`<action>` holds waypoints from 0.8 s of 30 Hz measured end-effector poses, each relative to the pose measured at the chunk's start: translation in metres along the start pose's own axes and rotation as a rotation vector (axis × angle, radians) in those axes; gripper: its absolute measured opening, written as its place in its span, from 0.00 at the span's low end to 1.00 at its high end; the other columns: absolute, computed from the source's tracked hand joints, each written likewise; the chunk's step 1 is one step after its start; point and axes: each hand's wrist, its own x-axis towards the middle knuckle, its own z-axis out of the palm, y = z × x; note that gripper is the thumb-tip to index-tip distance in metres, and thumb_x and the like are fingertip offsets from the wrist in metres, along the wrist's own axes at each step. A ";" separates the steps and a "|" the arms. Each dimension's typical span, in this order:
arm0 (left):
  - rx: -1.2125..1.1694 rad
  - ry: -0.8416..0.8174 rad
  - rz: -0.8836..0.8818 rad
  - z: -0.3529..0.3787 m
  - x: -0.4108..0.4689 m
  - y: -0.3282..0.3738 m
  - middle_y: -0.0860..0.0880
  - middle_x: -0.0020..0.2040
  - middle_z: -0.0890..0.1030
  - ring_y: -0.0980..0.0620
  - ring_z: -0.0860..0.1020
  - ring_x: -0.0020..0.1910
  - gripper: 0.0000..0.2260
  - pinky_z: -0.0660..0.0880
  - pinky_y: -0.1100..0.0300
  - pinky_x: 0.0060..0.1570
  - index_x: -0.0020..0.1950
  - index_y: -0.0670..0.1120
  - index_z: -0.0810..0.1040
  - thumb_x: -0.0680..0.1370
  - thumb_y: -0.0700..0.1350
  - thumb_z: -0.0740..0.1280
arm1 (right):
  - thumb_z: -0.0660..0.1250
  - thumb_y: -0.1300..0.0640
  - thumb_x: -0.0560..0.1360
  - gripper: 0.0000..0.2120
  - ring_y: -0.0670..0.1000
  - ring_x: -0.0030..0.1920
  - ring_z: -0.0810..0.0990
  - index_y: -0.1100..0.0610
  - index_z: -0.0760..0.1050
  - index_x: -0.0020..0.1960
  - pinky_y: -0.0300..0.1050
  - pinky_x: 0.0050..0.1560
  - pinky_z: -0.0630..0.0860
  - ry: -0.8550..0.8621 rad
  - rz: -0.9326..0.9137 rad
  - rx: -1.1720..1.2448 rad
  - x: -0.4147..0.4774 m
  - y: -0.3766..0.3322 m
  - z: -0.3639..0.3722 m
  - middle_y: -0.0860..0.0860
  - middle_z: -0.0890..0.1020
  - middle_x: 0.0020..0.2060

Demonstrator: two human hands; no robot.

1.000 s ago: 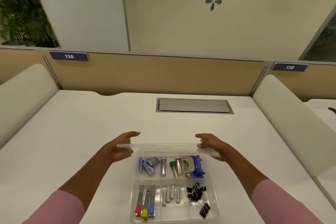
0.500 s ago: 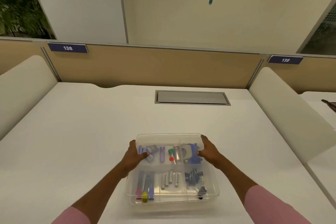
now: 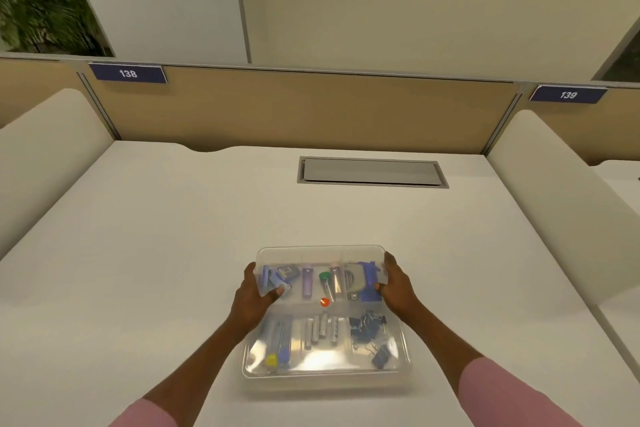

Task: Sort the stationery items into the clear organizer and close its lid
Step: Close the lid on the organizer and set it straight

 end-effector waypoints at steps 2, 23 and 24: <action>-0.010 -0.004 0.009 0.001 0.006 0.001 0.44 0.66 0.75 0.46 0.75 0.59 0.38 0.71 0.56 0.56 0.74 0.47 0.57 0.71 0.51 0.74 | 0.65 0.69 0.76 0.32 0.56 0.72 0.66 0.60 0.56 0.76 0.53 0.71 0.68 0.013 0.021 -0.003 0.003 0.001 0.000 0.55 0.67 0.72; 0.753 0.032 0.325 0.013 0.041 0.007 0.49 0.79 0.46 0.47 0.45 0.78 0.32 0.51 0.50 0.75 0.78 0.46 0.45 0.80 0.61 0.48 | 0.56 0.60 0.82 0.28 0.54 0.79 0.49 0.61 0.49 0.78 0.48 0.76 0.55 0.083 -0.126 -0.435 0.026 0.021 0.001 0.54 0.51 0.79; 0.799 0.038 0.326 0.013 0.040 0.008 0.48 0.79 0.47 0.48 0.46 0.78 0.32 0.50 0.50 0.75 0.78 0.45 0.46 0.80 0.62 0.46 | 0.57 0.59 0.82 0.29 0.54 0.78 0.50 0.62 0.49 0.78 0.48 0.76 0.55 0.089 -0.155 -0.506 0.027 0.020 0.002 0.55 0.52 0.79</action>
